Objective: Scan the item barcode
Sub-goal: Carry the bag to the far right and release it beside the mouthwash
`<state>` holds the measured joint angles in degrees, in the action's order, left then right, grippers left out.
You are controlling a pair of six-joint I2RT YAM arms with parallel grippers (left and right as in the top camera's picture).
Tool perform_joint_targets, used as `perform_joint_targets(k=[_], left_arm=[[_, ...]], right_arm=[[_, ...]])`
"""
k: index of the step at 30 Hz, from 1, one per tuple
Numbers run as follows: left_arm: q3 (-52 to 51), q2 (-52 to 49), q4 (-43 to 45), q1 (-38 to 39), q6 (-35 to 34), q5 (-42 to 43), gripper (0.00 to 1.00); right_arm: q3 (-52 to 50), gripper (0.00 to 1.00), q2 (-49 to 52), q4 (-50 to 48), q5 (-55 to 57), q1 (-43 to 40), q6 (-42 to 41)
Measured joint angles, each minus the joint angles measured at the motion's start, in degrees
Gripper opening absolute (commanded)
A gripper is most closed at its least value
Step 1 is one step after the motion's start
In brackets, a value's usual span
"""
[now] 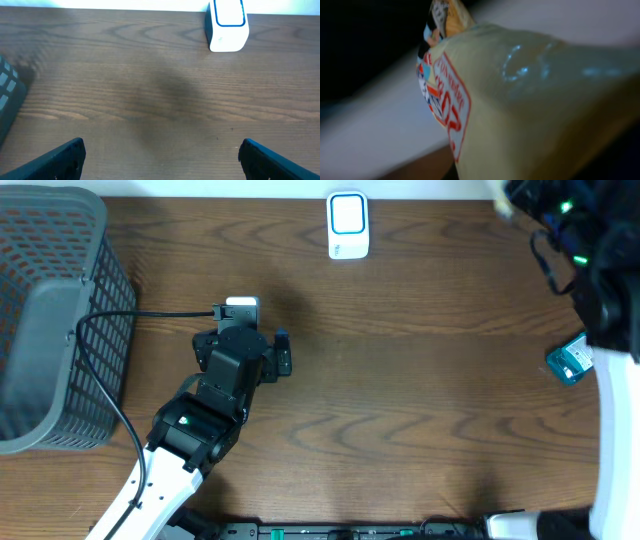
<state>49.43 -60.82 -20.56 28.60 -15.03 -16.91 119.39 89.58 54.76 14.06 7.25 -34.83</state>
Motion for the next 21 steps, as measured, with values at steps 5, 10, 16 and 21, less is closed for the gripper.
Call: perform_joint_targets(k=[5, 10, 16, 21], left_arm=[[0.0, 0.0, 0.0, 0.0, 0.0, 0.0, 0.98], [0.0, 0.0, 0.0, 0.0, 0.0, 0.0, 0.98], [0.0, 0.0, 0.0, 0.0, 0.0, 0.0, 0.98], [0.0, 0.0, -0.02, 0.0, 0.0, 0.0, 0.98]], right_arm=[[-0.66, 0.01, 8.83, 19.52, 31.28, -6.88, 1.49], [-0.66, 0.01, 19.43, 25.7, 35.74, -16.94, -1.7], [-0.76, 0.01, 31.41, 27.82, 32.5, -23.23, -2.64], [-1.29, 0.99, 33.51, 29.09, 30.38, -24.41, -3.13]])
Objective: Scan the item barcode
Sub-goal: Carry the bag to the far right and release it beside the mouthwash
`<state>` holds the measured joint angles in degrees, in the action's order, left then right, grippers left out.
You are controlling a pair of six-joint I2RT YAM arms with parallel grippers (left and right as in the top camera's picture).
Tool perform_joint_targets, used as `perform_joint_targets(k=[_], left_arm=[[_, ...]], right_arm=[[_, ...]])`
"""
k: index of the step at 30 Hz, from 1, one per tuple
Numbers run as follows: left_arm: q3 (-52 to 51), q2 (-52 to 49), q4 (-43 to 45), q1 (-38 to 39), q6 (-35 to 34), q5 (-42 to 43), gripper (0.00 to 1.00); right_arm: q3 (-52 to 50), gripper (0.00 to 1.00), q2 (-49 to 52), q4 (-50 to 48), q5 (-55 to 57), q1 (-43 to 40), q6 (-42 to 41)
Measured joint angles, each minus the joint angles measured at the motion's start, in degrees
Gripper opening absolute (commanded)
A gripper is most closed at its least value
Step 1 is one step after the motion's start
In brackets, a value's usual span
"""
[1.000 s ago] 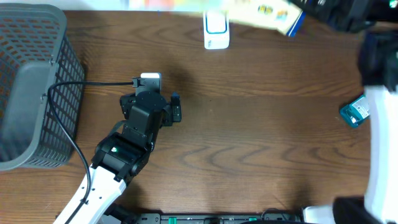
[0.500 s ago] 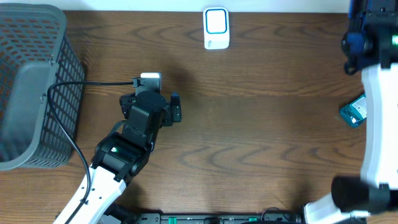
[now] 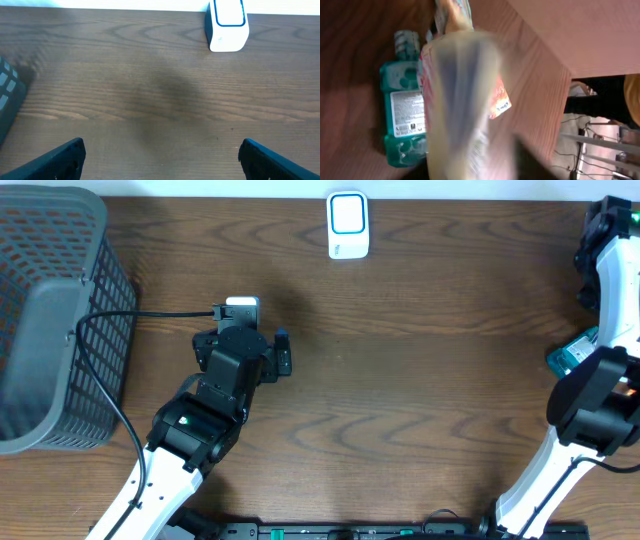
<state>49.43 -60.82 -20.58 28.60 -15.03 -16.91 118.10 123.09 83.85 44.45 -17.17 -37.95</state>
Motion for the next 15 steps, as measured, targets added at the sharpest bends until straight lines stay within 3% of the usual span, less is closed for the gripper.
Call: perform_joint_targets(k=[8, 15], left_arm=[[0.0, 0.0, 0.02, 0.0, 0.0, 0.0, 0.98], [0.0, 0.0, 0.02, 0.0, 0.0, 0.0, 0.98]], right_arm=[[0.02, 0.99, -12.39, -1.4, -8.39, 2.25, 0.04], [1.46, 0.99, -34.97, -2.16, -31.43, 2.95, 10.69]])
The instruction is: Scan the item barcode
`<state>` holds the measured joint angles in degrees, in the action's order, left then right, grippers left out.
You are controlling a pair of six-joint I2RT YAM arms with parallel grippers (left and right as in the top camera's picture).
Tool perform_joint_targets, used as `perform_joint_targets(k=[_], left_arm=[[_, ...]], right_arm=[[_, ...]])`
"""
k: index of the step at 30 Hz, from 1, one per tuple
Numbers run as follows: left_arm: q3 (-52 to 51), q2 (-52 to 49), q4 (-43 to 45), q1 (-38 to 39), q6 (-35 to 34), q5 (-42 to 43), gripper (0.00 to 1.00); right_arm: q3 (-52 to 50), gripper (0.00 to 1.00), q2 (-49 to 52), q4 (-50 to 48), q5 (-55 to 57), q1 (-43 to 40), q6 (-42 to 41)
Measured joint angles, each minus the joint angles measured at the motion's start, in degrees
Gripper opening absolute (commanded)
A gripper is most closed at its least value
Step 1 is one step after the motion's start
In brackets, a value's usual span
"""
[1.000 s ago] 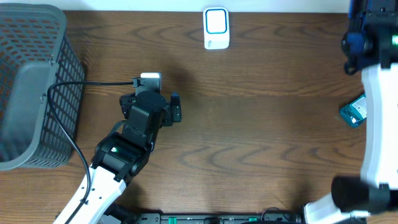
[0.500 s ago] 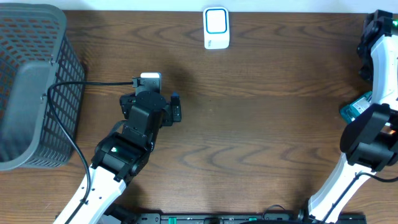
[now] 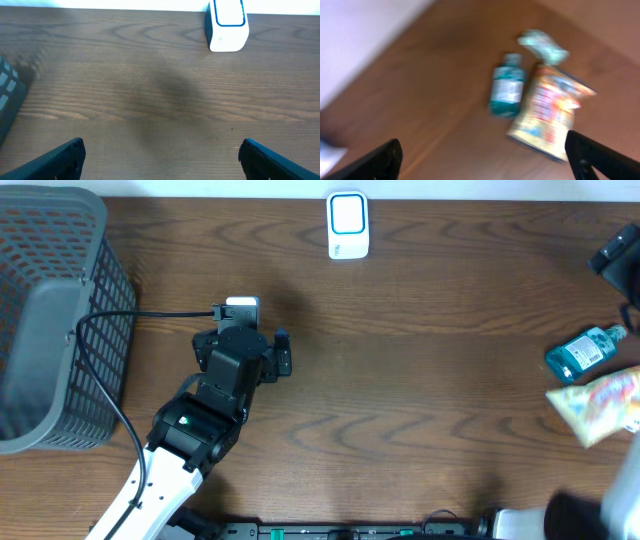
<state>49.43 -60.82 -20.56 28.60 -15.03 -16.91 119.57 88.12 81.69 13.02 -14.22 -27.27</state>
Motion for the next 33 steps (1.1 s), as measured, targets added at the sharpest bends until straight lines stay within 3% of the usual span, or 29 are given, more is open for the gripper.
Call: perform_joint_targets(k=[9, 18, 22, 26, 33], left_arm=[[0.0, 0.0, 0.02, 0.0, 0.0, 0.0, 0.98], [0.0, 0.0, 0.0, 0.0, 0.0, 0.0, 0.98], [0.0, 0.0, 0.02, 0.0, 0.0, 0.0, 0.98], [0.0, 0.0, 0.07, 0.0, 0.0, 0.0, 0.98], [0.0, 0.0, 0.04, 0.0, 0.02, 0.0, 0.98]], right_arm=[[0.39, 0.99, -20.02, 2.71, -14.49, 0.09, 8.22], [0.28, 0.99, -34.47, 9.33, -14.62, 0.09, 11.21], [-3.3, 0.99, -39.58, 7.26, -13.62, 0.09, 13.7], [-14.51, 0.99, -46.6, -3.61, -13.35, 0.09, 15.15], [-44.59, 0.99, -66.77, -26.21, -15.45, 1.51, 16.04]])
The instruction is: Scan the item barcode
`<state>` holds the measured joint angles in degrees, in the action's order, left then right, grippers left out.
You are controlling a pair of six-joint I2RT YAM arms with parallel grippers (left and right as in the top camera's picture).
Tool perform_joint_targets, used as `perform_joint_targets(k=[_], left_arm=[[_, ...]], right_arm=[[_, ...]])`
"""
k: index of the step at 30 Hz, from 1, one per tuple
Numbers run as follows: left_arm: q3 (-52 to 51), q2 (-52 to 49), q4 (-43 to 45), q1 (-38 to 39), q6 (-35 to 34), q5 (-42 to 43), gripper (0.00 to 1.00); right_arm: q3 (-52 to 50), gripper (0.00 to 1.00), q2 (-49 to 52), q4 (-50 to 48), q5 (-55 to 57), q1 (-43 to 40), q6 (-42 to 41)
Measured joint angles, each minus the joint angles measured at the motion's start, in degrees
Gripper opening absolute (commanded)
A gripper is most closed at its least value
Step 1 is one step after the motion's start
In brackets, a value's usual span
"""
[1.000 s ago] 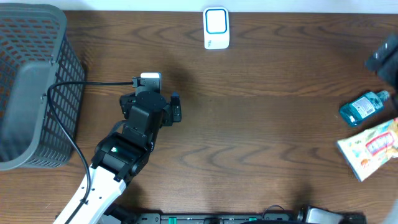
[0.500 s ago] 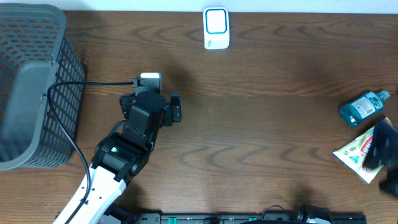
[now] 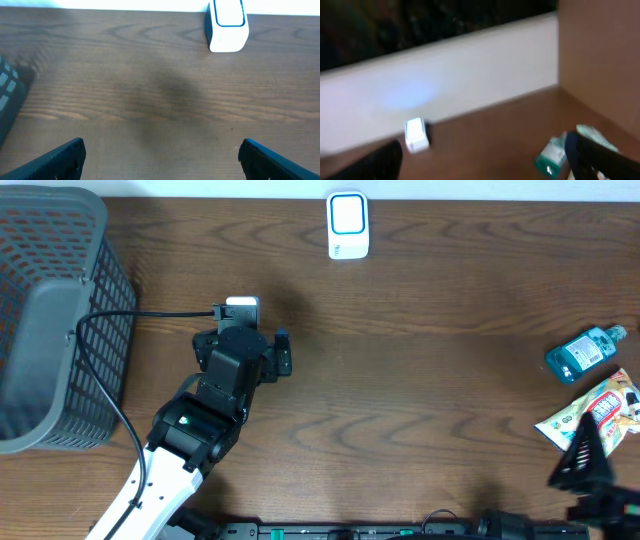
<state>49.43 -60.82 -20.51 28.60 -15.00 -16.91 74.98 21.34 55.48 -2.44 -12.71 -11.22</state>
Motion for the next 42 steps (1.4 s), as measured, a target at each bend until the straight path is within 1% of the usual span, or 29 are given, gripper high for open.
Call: perform_joint_targets(k=[1, 4, 10, 15, 20, 29, 33, 38, 42], left_arm=[[0.0, 0.0, -0.02, 0.0, -0.02, 0.0, 0.98], [0.0, 0.0, -0.02, 0.0, -0.02, 0.02, 0.98], [0.0, 0.0, -0.04, 0.0, -0.02, 0.0, 0.98], [0.0, 0.0, -0.02, 0.0, -0.02, 0.02, 0.98], [0.0, 0.0, -0.04, 0.0, -0.02, 0.0, 0.98], [0.0, 0.0, -0.04, 0.0, -0.02, 0.0, 0.98], [0.0, 0.0, -0.04, 0.0, -0.02, 0.0, 0.98], [0.0, 0.0, -0.04, 0.0, -0.02, 0.02, 0.98], [0.0, 0.0, -0.04, 0.0, -0.02, 0.0, 0.98]], right_arm=[[-5.03, 0.99, -3.39, -4.35, -0.26, 0.46, 0.0], [-16.83, 0.99, -10.12, -12.5, -0.85, 1.01, 0.0], [-37.13, 0.99, -16.33, -30.12, -1.03, 2.16, 0.13], [-48.41, 0.99, -20.31, -41.48, -1.25, 3.89, 0.17], [-54.84, 0.99, -20.39, -46.82, -1.27, 5.09, 0.17], [-63.76, 0.99, -20.39, -49.59, -1.22, 6.05, 0.17], [-66.75, 0.99, -20.39, -52.5, -1.2, 6.25, 0.17], [-69.2, 0.99, -20.39, -55.28, 0.52, 10.12, 0.17], [-71.69, 0.99, -20.41, -55.65, 2.1, 12.04, 0.17]])
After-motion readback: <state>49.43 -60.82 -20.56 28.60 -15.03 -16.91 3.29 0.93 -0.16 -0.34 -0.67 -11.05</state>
